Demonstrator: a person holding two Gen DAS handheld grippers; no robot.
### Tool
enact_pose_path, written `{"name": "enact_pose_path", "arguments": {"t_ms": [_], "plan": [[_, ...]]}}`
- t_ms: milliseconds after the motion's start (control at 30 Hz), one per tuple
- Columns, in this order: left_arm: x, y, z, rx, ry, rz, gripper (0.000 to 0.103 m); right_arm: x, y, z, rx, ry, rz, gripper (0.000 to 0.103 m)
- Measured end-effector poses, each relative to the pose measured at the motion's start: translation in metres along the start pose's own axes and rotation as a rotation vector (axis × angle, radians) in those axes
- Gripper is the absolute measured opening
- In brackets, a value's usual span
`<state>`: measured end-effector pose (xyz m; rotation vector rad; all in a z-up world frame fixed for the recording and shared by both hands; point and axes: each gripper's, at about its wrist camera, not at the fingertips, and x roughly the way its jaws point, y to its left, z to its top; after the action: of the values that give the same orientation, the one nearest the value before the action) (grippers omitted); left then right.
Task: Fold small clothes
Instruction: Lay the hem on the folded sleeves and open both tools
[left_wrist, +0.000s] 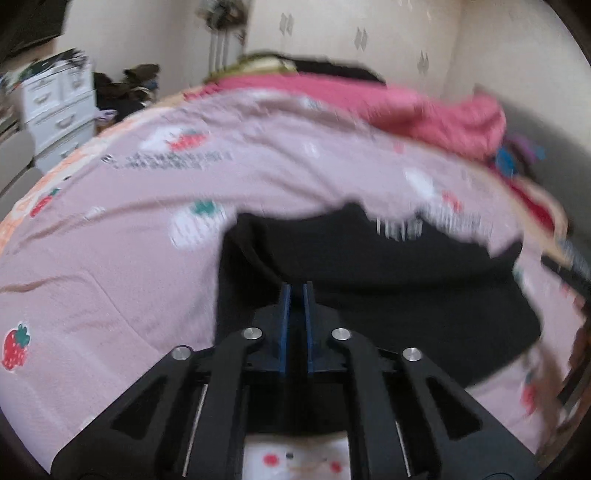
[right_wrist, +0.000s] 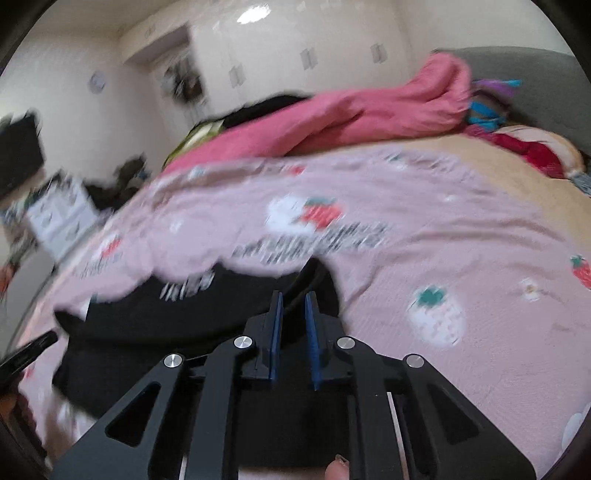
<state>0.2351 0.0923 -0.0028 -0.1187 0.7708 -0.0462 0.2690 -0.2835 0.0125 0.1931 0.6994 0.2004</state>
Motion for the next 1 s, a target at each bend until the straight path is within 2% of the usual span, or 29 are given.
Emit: {"name": "enact_pose_path", "arguments": {"t_ms": [67,133,233,467,600,667,733,800,833,867,933,967,1000], "plan": [[0.017,-0.006,-0.005,0.03,0.055,0.024,0.001,0.019,0.008,-0.008,-0.043,0.088,-0.015,0.012],[0.024,-0.009,-0.008,0.052,0.069,0.044,0.001,0.039,0.014,-0.015,-0.08,0.149,-0.07,0.012],[0.035,-0.01,-0.006,0.064,0.075,0.068,0.002,0.063,0.016,-0.017,-0.088,0.187,-0.089,0.012],[0.066,0.001,0.022,0.015,0.074,0.108,0.002,0.098,0.021,0.0,-0.112,0.171,-0.098,0.012],[0.075,0.018,0.038,-0.072,0.067,0.073,0.002,0.109,0.018,0.011,-0.083,0.149,-0.088,0.012],[0.072,0.026,0.048,-0.107,0.03,0.068,0.003,0.111,0.014,0.018,-0.066,0.127,-0.103,0.012],[0.066,0.033,0.054,-0.135,-0.003,0.077,0.008,0.11,0.01,0.022,-0.047,0.108,-0.12,0.012],[0.061,0.044,0.055,-0.175,-0.023,0.076,0.019,0.105,0.001,0.025,-0.017,0.08,-0.143,0.013],[0.059,0.049,0.054,-0.195,-0.022,0.075,0.021,0.102,-0.002,0.025,-0.007,0.069,-0.154,0.013],[0.059,0.052,0.054,-0.205,-0.02,0.073,0.023,0.098,-0.007,0.027,0.007,0.055,-0.176,0.014],[0.061,0.057,0.053,-0.211,-0.002,0.064,0.025,0.097,-0.014,0.028,0.013,0.06,-0.197,0.032],[0.064,0.057,0.051,-0.206,0.016,0.062,0.03,0.097,-0.018,0.029,0.01,0.07,-0.21,0.046],[0.068,0.057,0.049,-0.2,0.033,0.061,0.036,0.098,-0.021,0.028,0.004,0.084,-0.22,0.051]]}}
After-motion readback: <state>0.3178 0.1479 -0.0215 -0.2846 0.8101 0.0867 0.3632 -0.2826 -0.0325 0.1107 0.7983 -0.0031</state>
